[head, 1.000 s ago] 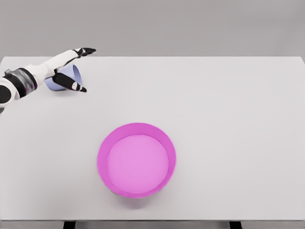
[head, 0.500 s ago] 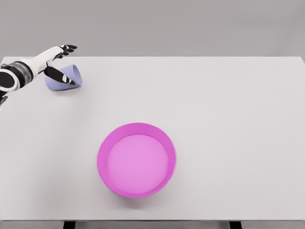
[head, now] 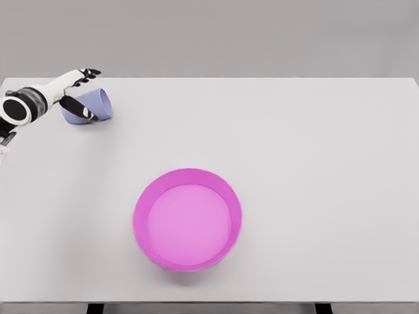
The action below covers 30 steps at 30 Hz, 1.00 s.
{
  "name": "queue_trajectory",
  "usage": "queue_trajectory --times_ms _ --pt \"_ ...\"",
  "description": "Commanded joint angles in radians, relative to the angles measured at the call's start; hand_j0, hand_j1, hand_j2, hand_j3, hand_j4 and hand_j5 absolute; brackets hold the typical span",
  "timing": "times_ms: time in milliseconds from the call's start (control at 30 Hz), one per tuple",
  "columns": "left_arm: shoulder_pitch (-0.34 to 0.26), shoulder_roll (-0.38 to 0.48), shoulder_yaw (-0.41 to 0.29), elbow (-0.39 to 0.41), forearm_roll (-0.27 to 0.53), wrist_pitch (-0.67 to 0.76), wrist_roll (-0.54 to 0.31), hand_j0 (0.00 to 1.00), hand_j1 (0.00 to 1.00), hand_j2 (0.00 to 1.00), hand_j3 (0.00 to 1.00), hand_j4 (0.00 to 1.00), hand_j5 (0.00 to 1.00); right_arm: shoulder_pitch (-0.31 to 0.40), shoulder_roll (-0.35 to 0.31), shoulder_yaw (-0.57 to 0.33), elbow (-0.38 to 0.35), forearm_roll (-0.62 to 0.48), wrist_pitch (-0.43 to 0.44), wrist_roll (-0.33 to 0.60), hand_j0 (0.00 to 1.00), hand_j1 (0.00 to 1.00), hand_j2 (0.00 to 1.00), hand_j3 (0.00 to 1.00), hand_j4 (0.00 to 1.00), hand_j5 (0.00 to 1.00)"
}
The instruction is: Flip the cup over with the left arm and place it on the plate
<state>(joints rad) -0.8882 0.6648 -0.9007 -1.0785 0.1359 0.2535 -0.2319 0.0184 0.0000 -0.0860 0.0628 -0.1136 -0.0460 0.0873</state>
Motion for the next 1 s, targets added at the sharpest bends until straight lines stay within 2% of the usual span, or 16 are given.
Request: queue_trajectory --times_ms 0,367,700,967 --pt "-0.002 -0.016 0.0 0.046 -0.015 -0.002 0.0 1.0 1.0 1.0 1.0 1.0 1.0 0.0 0.0 0.0 0.0 0.0 0.0 0.0 1.0 1.0 1.0 1.0 1.0 1.0" --pt "-0.012 -0.074 -0.001 0.118 -0.035 -0.005 0.0 1.0 1.0 1.0 1.0 1.0 1.0 0.0 0.0 0.0 0.0 0.0 0.0 0.0 1.0 1.0 1.0 1.0 1.0 1.0" --pt "-0.012 -0.11 -0.001 0.16 -0.14 -0.002 0.0 1.0 1.0 1.0 1.0 1.0 1.0 0.0 0.0 0.0 0.0 0.0 0.0 0.0 1.0 1.0 1.0 1.0 1.0 1.0" --pt "-0.014 -0.11 -0.001 0.172 -0.156 -0.004 0.0 1.0 1.0 1.0 1.0 1.0 1.0 0.0 0.0 0.0 0.0 0.0 0.0 0.0 1.0 1.0 1.0 1.0 1.0 1.0"
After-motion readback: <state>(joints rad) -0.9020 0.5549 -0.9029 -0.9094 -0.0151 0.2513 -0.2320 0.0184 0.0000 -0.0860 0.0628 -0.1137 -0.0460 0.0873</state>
